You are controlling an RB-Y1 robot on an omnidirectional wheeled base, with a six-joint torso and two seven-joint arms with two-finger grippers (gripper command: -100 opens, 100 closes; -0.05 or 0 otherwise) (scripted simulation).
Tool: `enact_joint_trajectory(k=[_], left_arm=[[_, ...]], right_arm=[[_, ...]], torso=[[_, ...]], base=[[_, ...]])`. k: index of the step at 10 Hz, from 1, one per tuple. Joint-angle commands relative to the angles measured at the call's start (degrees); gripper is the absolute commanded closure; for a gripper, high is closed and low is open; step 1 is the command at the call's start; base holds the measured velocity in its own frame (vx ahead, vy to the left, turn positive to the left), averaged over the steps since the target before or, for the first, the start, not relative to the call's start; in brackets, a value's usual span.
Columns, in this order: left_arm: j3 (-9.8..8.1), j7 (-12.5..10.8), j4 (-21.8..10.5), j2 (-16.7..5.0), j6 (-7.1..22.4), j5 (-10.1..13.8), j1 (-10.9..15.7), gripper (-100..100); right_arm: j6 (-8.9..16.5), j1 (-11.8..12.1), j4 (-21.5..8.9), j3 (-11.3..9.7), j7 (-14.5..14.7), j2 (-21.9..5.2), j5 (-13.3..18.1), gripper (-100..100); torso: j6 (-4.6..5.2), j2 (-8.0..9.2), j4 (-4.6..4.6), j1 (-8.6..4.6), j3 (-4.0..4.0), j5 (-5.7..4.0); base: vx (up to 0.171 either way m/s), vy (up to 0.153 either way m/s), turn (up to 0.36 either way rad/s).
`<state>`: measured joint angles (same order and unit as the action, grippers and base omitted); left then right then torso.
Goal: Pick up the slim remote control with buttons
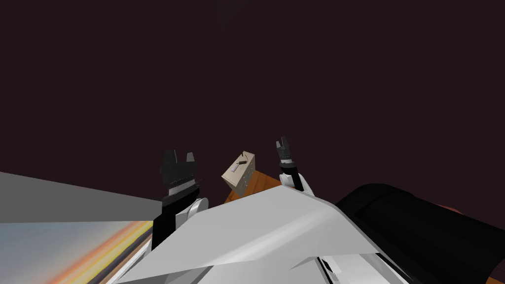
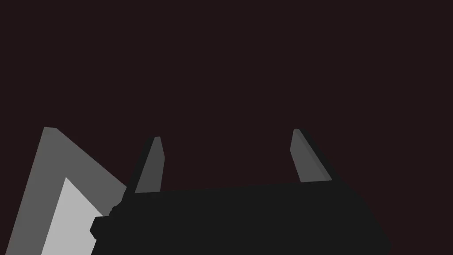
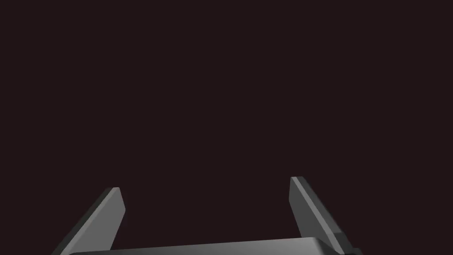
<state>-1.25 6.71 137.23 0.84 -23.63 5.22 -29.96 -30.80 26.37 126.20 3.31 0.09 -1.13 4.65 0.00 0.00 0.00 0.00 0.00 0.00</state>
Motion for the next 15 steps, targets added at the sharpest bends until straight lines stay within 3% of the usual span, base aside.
enact_joint_trajectory(k=[1, 7, 14, 15], left_arm=[[-0.17, -1.29, -1.67, -1.64, 1.18, 0.55, 0.58, -100], [-1.18, -8.17, -11.16, -8.79, 7.81, 3.60, 4.31, -100], [-1.90, -12.67, -20.09, -12.82, 12.92, 5.89, 7.19, -100], [-2.16, -14.22, -22.66, -14.12, 14.76, 6.76, 8.25, -100]], right_arm=[[0.00, 0.00, 0.00, 0.00, 0.00, 0.00, 0.00, 0], [0.00, 0.00, 0.00, -0.01, 0.00, 0.01, 0.00, 0], [0.00, 0.00, 0.00, -0.01, 0.00, 0.01, 0.00, 0], [0.00, 0.00, 0.00, 0.00, 0.00, 0.00, 0.00, 0]], torso=[[0.00, 0.00, 0.00, 0.00, 0.00, 0.00], [0.01, 0.04, 0.00, -0.29, 0.02, -0.06], [0.01, -0.11, -0.02, -0.23, -0.06, -0.05], [-0.01, -0.08, -0.02, -0.20, -0.05, -0.05]], base=[[-0.004, -0.043, -0.056], [-0.009, -0.084, -0.048], [0.015, -0.064, -0.062], [0.015, -0.057, -0.075]])
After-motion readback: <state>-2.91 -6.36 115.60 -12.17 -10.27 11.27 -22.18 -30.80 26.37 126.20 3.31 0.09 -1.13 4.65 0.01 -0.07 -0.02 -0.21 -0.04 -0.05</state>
